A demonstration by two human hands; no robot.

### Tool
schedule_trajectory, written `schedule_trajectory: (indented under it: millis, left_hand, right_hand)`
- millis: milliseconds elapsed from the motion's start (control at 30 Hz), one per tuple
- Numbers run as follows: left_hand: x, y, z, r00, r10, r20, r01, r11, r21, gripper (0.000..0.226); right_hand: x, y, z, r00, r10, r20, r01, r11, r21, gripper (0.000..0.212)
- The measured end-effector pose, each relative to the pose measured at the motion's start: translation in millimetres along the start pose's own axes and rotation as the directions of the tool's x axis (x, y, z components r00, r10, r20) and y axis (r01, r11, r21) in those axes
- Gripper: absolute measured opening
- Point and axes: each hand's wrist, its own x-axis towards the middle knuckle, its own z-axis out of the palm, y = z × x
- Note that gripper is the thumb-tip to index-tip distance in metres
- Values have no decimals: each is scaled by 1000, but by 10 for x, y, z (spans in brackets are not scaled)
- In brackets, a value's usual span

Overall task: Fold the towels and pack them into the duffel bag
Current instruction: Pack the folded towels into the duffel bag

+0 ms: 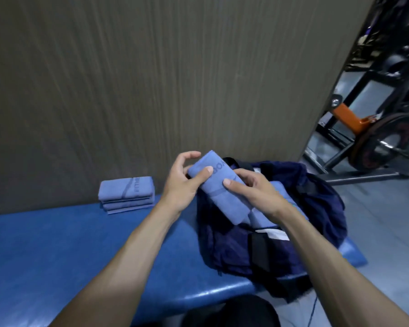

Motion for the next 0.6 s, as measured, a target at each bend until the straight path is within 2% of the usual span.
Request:
schedule_trajectory:
  millis: [100,167,233,300,467,600]
  left_hand:
    - [122,-229,541,997,39,71,-54,972,228,43]
    - [163,-345,869,982,114,149,-166,900,403,39]
    - [190,-436,1174,946,177,271,-292,830,476,29]
    - [209,-523,1454,904,178,389,-367,788,494,25]
    - [254,-662,1964,816,125,564,-473,705,528,36]
    - [228,-755,2064,808,100,581,-489,665,565,39]
  right_hand:
    - [-151,231,-505,983,82,-164,-90,995,-45,22]
    - [-216,438,-809,944,135,-300,-180,975,-128,23]
    - [-267,619,-1062,890,189,-415,-298,930,-214,28]
    - [-298,736,-1234,846,219,-487,-380,887,-261,31]
    - [-279,804,-1385,829,277,-486,-478,802,-358,32]
    - [-199,759,-1514,827,344,-444,-548,669,-502,31]
